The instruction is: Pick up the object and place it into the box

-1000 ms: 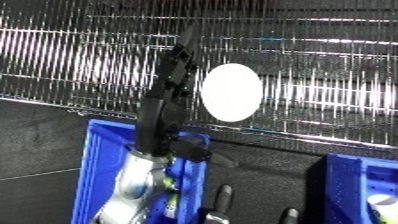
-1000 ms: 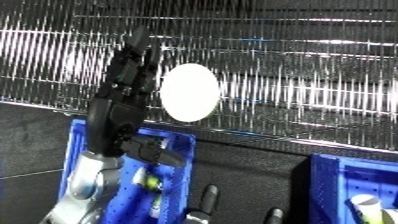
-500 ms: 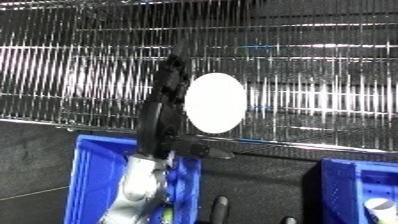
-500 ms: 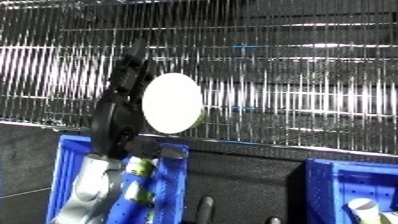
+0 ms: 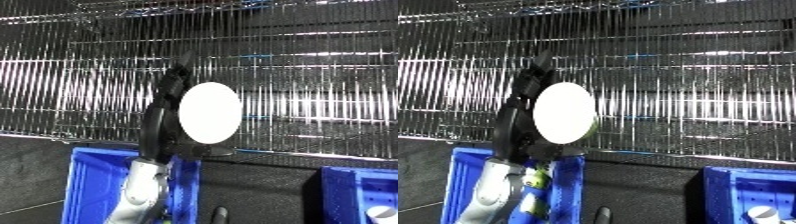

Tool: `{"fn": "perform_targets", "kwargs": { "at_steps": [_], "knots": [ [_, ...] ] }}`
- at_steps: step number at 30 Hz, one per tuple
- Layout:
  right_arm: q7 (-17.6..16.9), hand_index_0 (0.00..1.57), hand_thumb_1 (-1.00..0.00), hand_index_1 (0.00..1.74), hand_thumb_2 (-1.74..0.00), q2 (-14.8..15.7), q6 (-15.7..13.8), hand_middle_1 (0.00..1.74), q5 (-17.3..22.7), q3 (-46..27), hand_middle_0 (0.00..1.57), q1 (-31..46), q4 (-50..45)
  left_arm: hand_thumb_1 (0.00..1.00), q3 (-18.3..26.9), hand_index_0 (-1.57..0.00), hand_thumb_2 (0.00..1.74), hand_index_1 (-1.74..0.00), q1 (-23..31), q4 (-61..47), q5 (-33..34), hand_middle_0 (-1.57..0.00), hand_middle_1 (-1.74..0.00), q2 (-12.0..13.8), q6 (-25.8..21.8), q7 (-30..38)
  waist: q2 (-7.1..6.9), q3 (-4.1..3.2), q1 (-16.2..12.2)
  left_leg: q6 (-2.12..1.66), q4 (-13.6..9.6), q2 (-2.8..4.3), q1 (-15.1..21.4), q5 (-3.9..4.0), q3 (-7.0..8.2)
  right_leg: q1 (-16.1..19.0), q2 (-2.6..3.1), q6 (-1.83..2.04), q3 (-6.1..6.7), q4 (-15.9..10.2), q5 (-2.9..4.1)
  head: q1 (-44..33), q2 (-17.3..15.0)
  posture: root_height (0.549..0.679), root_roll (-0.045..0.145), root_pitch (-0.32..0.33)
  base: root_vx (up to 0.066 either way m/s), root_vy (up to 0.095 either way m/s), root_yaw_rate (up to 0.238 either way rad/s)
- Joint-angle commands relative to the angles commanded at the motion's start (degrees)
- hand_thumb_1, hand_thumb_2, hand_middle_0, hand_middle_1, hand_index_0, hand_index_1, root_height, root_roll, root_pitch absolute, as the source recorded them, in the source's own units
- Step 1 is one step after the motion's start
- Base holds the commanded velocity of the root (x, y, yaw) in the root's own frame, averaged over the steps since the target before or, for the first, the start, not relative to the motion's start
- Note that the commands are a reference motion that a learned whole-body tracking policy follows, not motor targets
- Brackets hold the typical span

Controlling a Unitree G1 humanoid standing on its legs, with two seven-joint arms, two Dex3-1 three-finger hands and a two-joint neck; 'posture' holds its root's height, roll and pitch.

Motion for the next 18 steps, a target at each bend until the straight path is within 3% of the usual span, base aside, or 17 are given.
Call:
{"fn": "perform_targets", "kwargs": {
  "at_steps": [12,18],
  "knots": [
    [-0.7,0.0,0.0,0.0,0.0,0.5,0.3,0.0,-0.2,0.2,0.0,0.0,-0.1,1.0,-0.3,-1.57,1.74,-1.74,-0.2,1.5,-0.2,-1.57,-1.74,-0.1,0.0,-1.1,0.63,0.0,0.0,-0.16,-0.4,-0.19,0.5,0.14,0.07,0.2,-0.27,-0.12,0.02,0.2,-0.4,-0.5,-1.1,0.624,-0.001,0.18,0.01,-0.005,0.01],
    [-0.6,0.0,0.0,0.0,0.0,0.8,0.2,0.0,-0.4,-0.1,0.0,0.2,1.7,1.0,0.2,-1.57,1.74,-1.74,0.9,1.2,-0.5,-1.57,-1.74,0.2,-0.5,-0.4,1.41,0.0,0.7,-0.33,-1.5,-0.57,1.7,0.5,-0.04,1.1,-0.62,-0.23,-0.18,-0.2,-0.74,-0.7,-2.4,0.626,0.005,0.175,0.0,-0.011,0.047]
  ]
}}
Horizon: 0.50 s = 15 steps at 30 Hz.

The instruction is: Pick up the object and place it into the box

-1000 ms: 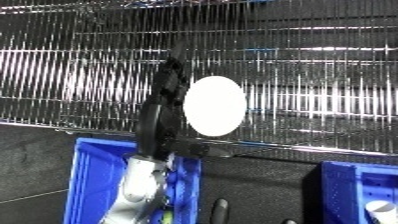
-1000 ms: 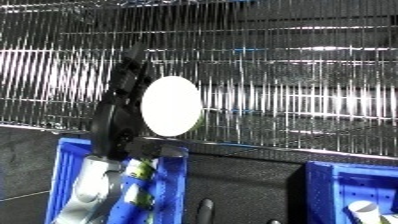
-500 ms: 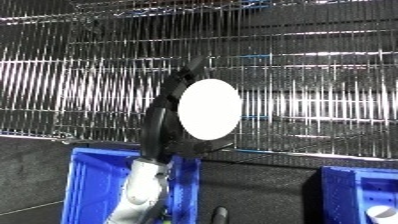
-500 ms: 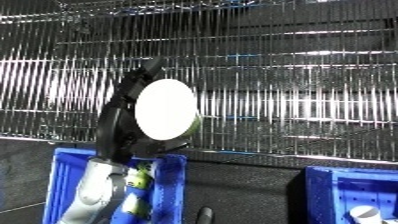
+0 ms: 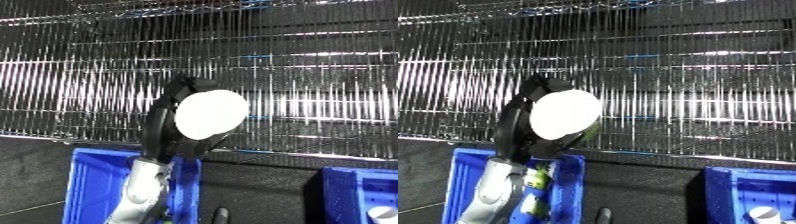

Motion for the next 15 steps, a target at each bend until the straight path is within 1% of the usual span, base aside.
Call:
{"fn": "perform_targets", "kwargs": {
  "at_steps": [3,7,11,15],
  "knots": [
    [-0.1,0.0,0.0,0.0,0.0,0.2,-0.3,0.0,0.2,-0.4,0.0,0.2,1.0,1.0,0.8,-1.57,1.74,-1.74,1.2,-1.0,-0.5,-1.57,-1.74,0.7,-0.6,0.0,0.61,0.0,0.6,-0.13,-0.8,-0.26,0.9,0.32,-0.16,0.7,-0.35,-0.13,-0.24,-0.3,-0.25,0.2,-0.7,0.627,0.01,0.17,-0.009,-0.024,0.091],
    [0.1,0.0,0.0,0.0,0.0,0.2,-0.9,0.0,0.4,-1.4,0.0,1.2,1.9,1.0,2.8,-1.57,1.74,-1.74,4.3,-3.8,-1.4,-1.57,-1.74,2.0,-2.4,0.3,1.69,0.0,1.6,-0.26,-1.6,-0.78,2.0,0.57,-0.32,1.7,-0.93,-0.43,-0.53,-0.3,-0.8,0.8,-1.8,0.628,0.019,0.159,-0.009,-0.012,0.108],
    [0.3,0.0,0.0,0.0,0.0,0.0,-1.9,0.0,0.9,-3.1,0.0,3.1,2.9,1.0,6.7,-1.57,1.74,-1.74,9.3,-8.8,-3.8,-1.57,-1.74,3.3,-4.0,2.1,2.99,0.0,3.2,-0.22,-1.9,-1.52,3.2,0.61,-0.71,2.9,-1.63,-0.8,-1.11,-0.1,-1.51,0.9,-2.9,0.629,0.026,0.145,-0.003,-0.023,0.16],
    [0.8,0.0,0.0,0.0,0.0,0.3,-3.2,0.0,1.2,-4.9,0.0,5.3,4.0,1.0,11.7,-1.57,1.74,-1.74,14.6,-12.5,-7.3,-1.57,-1.74,3.1,-6.1,4.4,3.81,0.0,4.9,-0.16,-2.2,-2.2,4.1,0.7,-1.28,4.2,-2.14,-1.09,-1.88,-0.1,-2.1,-0.1,-3.3,0.63,0.031,0.134,0.002,-0.035,0.155]
  ]
}}
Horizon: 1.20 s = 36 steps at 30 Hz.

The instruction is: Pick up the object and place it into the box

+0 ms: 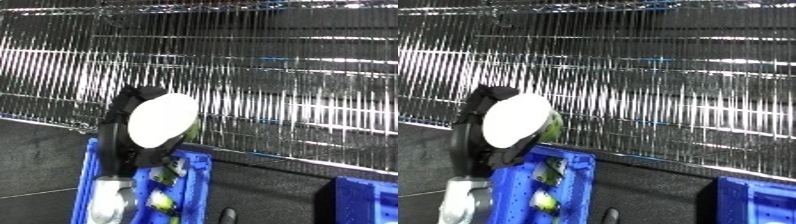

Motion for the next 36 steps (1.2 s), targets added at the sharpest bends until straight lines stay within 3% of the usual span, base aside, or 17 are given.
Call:
{"fn": "perform_targets", "kwargs": {
  "at_steps": [6,10,14,15,19,21,24,25,29,30,36],
  "knots": [
    [1.0,0.0,0.0,0.0,0.0,0.7,-1.3,0.0,0.5,-1.7,0.0,1.9,2.2,1.0,6.2,-1.57,1.74,-1.74,5.5,-0.3,-5.0,-1.57,-1.74,-1.0,-2.0,1.6,0.54,0.0,1.9,0.08,-0.9,-0.82,1.1,0.41,-0.89,1.7,-0.55,-0.36,-1.22,-0.1,-0.82,-2.9,-0.8,0.631,0.034,0.121,0.001,-0.038,0.134],
    [2.0,0.0,0.0,0.0,0.0,0.5,-1.6,0.0,0.5,-2.5,0.0,2.0,3.8,1.0,9.0,-1.57,1.74,-1.74,7.1,4.1,-11.5,-1.57,-1.74,-0.9,-2.1,-0.6,0.83,0.0,2.3,0.1,-1.4,-0.95,1.6,0.76,-1.1,2.5,-0.71,-0.57,-1.59,-0.1,-1.34,-4.9,-1.3,0.631,0.036,0.115,-0.004,-0.001,0.05],
    [2.3,0.0,0.0,0.0,0.0,0.2,-1.4,0.0,0.4,-2.5,0.0,2.0,4.4,1.0,10.3,-1.57,1.74,-1.74,8.0,8.5,-14.1,-1.57,-1.74,0.0,-2.9,-1.9,0.89,0.0,2.4,0.05,-1.8,-0.92,2.0,1.06,-1.23,2.9,-0.62,-0.8,-1.66,-0.2,-1.7,-7.2,-3.2,0.632,0.037,0.112,-0.008,0.011,0.016],
    [2.3,0.0,0.0,0.0,0.0,0.2,-1.3,0.0,0.3,-2.3,0.0,2.0,4.7,1.0,10.7,-1.57,1.74,-1.74,8.6,10.3,-14.3,-1.57,-1.74,0.4,-2.9,-1.4,0.82,0.0,2.5,-0.02,-2.0,-0.88,2.2,1.22,-1.33,3.2,-0.53,-0.91,-1.71,-0.2,-1.93,-10.3,-6.0,0.632,0.037,0.11,-0.011,0.03,0.068],
    [2.0,0.0,0.0,0.0,0.0,0.4,-1.0,0.0,0.0,-1.8,0.0,2.0,5.8,1.0,11.8,-1.57,1.74,-1.74,9.8,15.8,-15.0,-1.57,-1.74,1.7,-3.1,0.3,0.47,0.0,2.8,-0.24,-2.6,-0.74,2.9,1.67,-1.64,4.2,-0.29,-1.22,-1.89,-0.3,-2.59,-10.6,-6.2,0.632,0.038,0.103,-0.003,0.02,0.064],
    [2.9,0.0,0.0,0.0,0.0,0.7,-1.4,0.0,0.5,-1.7,0.0,2.8,6.7,0.9,13.3,-1.41,1.57,-1.57,10.1,19.3,-16.1,-1.41,-1.57,1.7,-1.8,0.4,-0.4,0.0,3.0,-0.24,-3.3,-0.4,3.5,1.9,-1.71,4.9,-0.23,-1.3,-2.03,-0.4,-2.81,-16.4,-8.7,0.632,0.036,0.097,0.028,-0.018,0.095],
    [4.6,0.0,0.0,0.0,0.0,1.2,-2.2,0.0,1.4,-1.4,0.0,4.2,8.3,0.75,16.1,-1.18,1.3,-1.3,10.3,26.7,-18.3,-1.18,-1.3,1.9,0.3,0.0,-2.06,0.0,3.0,-0.26,-4.6,0.26,4.7,2.42,-1.82,6.3,-0.08,-1.42,-2.26,-0.9,-3.1,-16.4,-8.7,0.633,0.033,0.088,0.031,-0.022,0.107],
    [5.2,0.0,0.0,0.0,0.0,1.1,-2.2,0.0,1.7,-1.6,0.0,4.6,8.7,0.7,16.7,-1.1,1.22,-1.22,10.2,29.5,-18.9,-1.1,-1.22,1.9,0.8,-0.9,-2.55,0.0,3.0,-0.32,-5.1,0.43,5.0,2.73,-1.9,6.8,-0.11,-1.46,-2.34,-1.2,-3.16,-19.0,-11.7,0.634,0.033,0.086,0.038,-0.024,0.099],
    [6.7,0.0,0.0,0.0,0.0,0.9,-2.2,0.0,2.2,-2.2,0.0,5.8,9.5,0.5,17.2,-0.79,0.87,-0.87,9.7,36.8,-20.3,-0.79,-0.87,2.1,1.7,-4.1,-3.52,0.0,3.3,-0.5,-6.1,0.71,5.5,3.49,-2.24,7.9,-0.32,-1.53,-2.64,-1.9,-3.38,-19.0,-11.8,0.635,0.031,0.079,0.031,-0.017,0.068],
    [6.9,0.0,0.0,0.0,0.0,0.9,-2.2,0.0,2.1,-2.3,0.0,5.9,9.6,0.45,17.1,-0.71,0.78,-0.78,9.6,38.5,-19.6,-0.71,-0.78,2.3,2.5,-4.7,-3.61,0.0,3.3,-0.48,-6.2,0.74,5.7,3.51,-2.29,8.1,-0.37,-1.52,-2.68,-2.0,-3.38,-19.5,-13.4,0.635,0.031,0.078,0.022,0.002,0.038],
    [7.7,0.0,0.0,0.0,0.0,0.6,-2.2,0.0,1.5,-2.5,0.0,6.5,9.9,0.15,16.3,-0.24,0.26,-0.26,10.0,47.0,-15.4,-0.24,-0.26,3.1,9.6,-6.8,-3.83,0.0,3.2,-0.24,-6.6,0.69,6.4,3.39,-2.38,9.1,-0.61,-1.51,-2.72,-2.9,-3.42,-18.7,-13.6,0.637,0.033,0.071,0.026,0.021,0.026]
  ]
}}
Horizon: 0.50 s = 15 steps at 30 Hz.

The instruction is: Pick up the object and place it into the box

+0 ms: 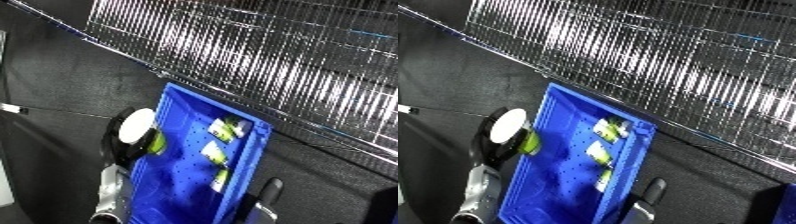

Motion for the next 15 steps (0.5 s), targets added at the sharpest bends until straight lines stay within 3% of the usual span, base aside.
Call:
{"fn": "perform_targets", "kwargs": {
  "at_steps": [3,11,15],
  "knots": [
    [0.0,0.0,0.0,0.0,0.0,-0.3,0.2,0.0,-0.2,0.0,0.0,-0.1,0.0,0.0,0.0,0.0,0.0,0.0,0.5,2.3,-0.2,0.0,0.0,0.5,1.9,-2.0,0.27,0.0,-0.3,0.14,0.3,-0.22,0.0,-0.25,0.12,0.0,0.07,-0.04,0.21,-0.2,0.05,0.6,-0.2,0.637,0.034,0.069,0.007,0.036,-0.019],
    [0.0,0.0,0.0,0.0,0.0,-0.6,0.5,0.0,-0.7,-0.3,0.0,-0.2,0.1,0.0,-0.4,0.0,0.0,0.0,1.3,4.4,0.2,0.0,0.0,0.6,3.2,-5.3,0.88,0.0,-0.8,0.2,0.7,-0.58,-0.3,-0.65,0.29,-0.2,0.15,0.03,0.55,-0.5,0.19,1.4,0.0,0.637,0.034,0.07,-0.006,0.018,-0.028],
    [0.6,0.0,0.0,0.0,0.0,-0.4,1.0,0.0,0.3,-0.2,0.0,-0.6,0.2,0.0,-2.2,0.0,0.0,0.0,0.8,5.7,0.3,0.0,0.0,-0.6,8.8,-8.8,1.25,0.0,-1.3,0.24,0.5,-0.77,-0.2,-0.66,0.49,-0.3,0.22,0.21,0.83,-0.9,0.52,1.5,1.1,0.638,0.033,0.071,-0.029,0.011,-0.056]
  ]
}}
